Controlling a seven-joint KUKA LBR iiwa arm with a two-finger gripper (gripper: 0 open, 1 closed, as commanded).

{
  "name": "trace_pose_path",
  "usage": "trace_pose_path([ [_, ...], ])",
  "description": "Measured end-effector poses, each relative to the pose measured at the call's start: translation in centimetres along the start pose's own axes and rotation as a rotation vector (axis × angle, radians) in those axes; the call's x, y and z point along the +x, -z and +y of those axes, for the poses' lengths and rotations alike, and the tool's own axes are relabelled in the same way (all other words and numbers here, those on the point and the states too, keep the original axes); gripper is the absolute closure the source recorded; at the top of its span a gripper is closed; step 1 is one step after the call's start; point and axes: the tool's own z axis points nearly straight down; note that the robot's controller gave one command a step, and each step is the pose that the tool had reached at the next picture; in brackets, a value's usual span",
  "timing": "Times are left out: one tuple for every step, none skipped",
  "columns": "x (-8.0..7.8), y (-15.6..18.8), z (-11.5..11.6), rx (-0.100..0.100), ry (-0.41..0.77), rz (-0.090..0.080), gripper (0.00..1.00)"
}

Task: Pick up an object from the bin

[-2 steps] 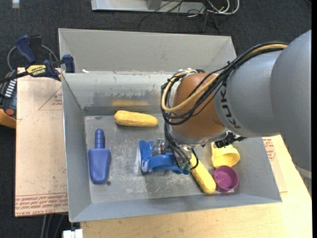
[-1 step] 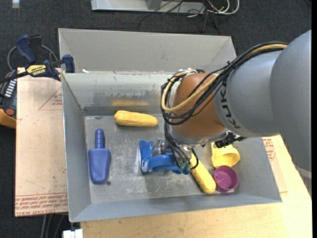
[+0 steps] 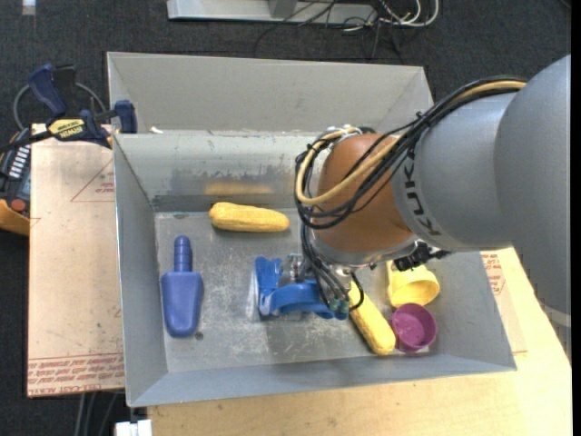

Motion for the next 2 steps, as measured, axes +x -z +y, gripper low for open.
trace_pose_path([
  [0.0, 0.0, 0.0, 0.0, 0.0, 0.0, 1.0],
  [0.0, 0.0, 0.0, 0.0, 0.0, 0.0, 1.0],
])
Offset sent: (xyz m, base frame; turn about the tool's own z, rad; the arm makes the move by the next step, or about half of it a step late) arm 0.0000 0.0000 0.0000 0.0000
